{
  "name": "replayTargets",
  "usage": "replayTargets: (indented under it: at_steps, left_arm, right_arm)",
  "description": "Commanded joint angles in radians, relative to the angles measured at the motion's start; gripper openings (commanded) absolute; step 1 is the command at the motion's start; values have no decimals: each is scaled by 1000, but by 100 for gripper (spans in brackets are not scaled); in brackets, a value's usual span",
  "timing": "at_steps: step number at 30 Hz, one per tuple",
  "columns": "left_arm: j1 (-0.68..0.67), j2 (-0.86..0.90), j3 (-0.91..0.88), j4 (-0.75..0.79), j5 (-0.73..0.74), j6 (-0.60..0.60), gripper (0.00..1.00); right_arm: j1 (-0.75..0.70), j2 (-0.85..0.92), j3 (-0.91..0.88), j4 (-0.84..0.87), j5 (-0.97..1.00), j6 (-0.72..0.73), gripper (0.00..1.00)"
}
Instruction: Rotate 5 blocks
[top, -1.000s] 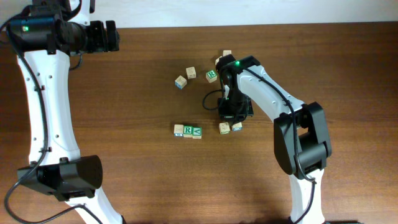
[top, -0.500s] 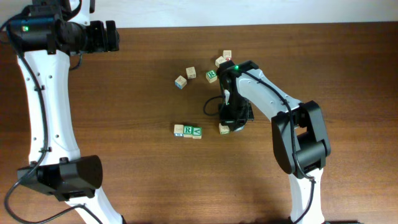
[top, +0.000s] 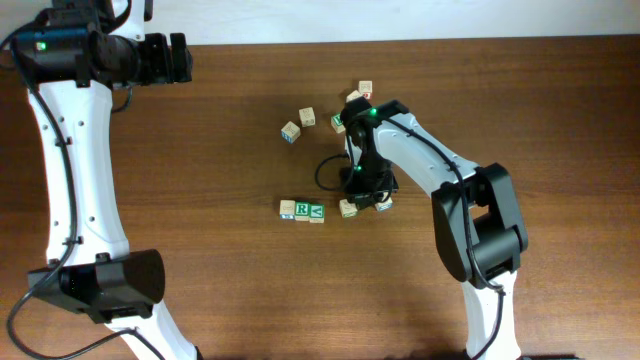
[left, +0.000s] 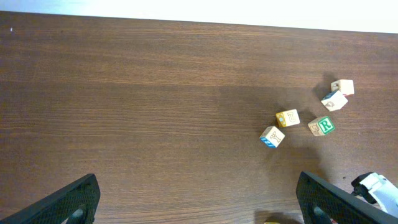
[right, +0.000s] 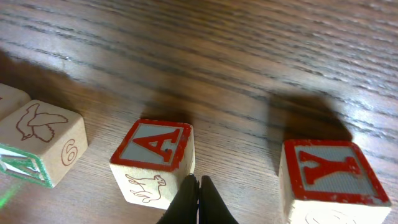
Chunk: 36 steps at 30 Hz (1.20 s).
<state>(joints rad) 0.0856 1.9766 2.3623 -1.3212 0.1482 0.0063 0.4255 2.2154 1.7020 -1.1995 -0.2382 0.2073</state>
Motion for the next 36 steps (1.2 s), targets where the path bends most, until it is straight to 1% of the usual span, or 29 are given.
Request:
replayTargets:
  at_steps: [1, 4, 7, 10, 25, 27, 30, 33, 34, 35, 36]
  left_arm:
    - [4, -10, 9, -1, -8, -7, 99]
    - [4, -10, 9, -1, -8, -7, 99]
    - [4, -10, 9, -1, -8, -7, 99]
    - [4, -10, 9, -1, -8, -7, 99]
    - [4, -10, 9, -1, -8, -7, 99]
    - [4, -10, 9, -1, -8, -7, 99]
    - [4, -10, 9, -1, -8, -7, 99]
    - [4, -10, 9, -1, -8, -7, 99]
    - [4, -10, 9, -2, -8, -7, 99]
    - [4, -10, 9, -1, -7, -7, 99]
    - [4, -10, 9, -1, -8, -7, 99]
  right_arm:
    - [30, 15, -6, 0, -20, -16, 5]
    - [46, 15, -6, 0, -21, -8, 5]
    - [55, 15, -6, -2, -35, 60, 5]
    - [63, 15, -7, 8, -92, 63, 5]
    - [77, 14, -2, 18, -91, 74, 4]
    - [56, 11, 26, 1, -90, 73, 4]
    - [3, 0, 111, -61, -84, 27, 4]
    - [-60, -5, 189, -125, -26, 25, 5]
    - [-83, -5, 200, -134, -4, 25, 6]
    - [-120, -4, 199, -132, 46, 26, 11]
    - [-135, -1, 195, -130, 71, 26, 12]
